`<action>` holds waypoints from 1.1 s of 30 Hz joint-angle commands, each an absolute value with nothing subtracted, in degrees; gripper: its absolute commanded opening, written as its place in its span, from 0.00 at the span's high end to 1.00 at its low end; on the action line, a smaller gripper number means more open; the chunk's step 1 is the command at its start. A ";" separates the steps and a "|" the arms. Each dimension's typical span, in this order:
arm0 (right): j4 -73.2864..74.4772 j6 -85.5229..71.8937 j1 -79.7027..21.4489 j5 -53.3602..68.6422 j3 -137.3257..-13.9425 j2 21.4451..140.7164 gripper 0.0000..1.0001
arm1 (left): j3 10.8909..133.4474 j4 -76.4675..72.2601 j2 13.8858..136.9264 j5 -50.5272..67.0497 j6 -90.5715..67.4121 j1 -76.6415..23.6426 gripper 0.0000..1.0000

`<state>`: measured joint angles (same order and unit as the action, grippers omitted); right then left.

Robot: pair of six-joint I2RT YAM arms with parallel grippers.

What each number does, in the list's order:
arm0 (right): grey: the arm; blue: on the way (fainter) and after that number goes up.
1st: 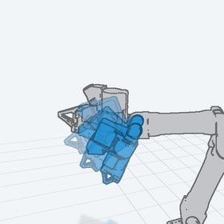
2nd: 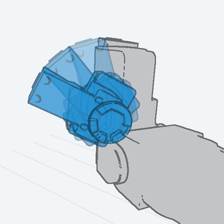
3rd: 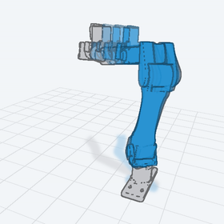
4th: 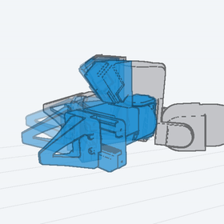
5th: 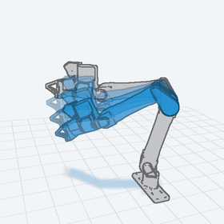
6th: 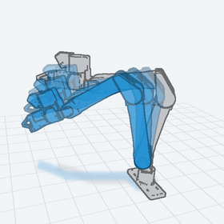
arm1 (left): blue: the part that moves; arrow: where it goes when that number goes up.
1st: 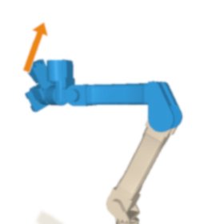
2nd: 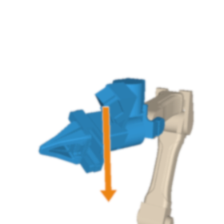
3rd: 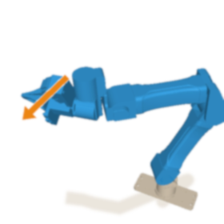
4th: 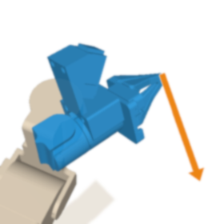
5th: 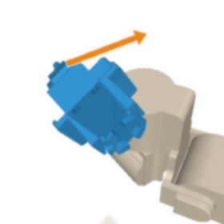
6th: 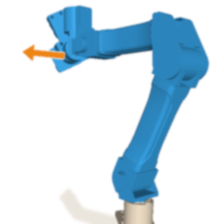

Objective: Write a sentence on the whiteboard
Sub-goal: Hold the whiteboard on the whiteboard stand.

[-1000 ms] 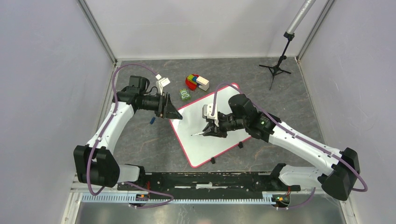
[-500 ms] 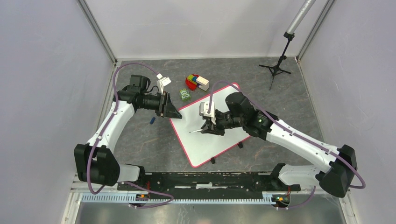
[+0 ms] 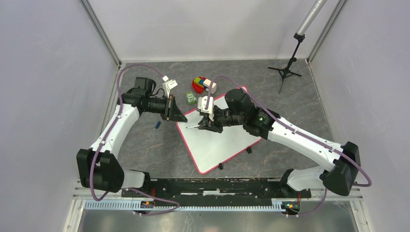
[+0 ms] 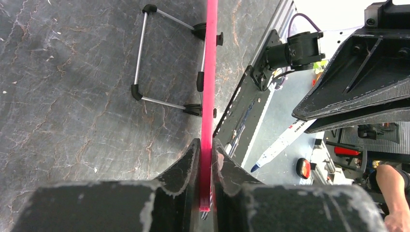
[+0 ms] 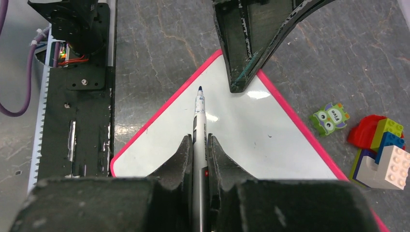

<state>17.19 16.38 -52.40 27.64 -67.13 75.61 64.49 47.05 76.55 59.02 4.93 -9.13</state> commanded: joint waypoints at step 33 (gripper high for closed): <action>16.97 18.26 -53.04 25.11 -77.02 84.76 1.00 | 72.27 56.80 82.05 54.77 17.40 -5.36 0.85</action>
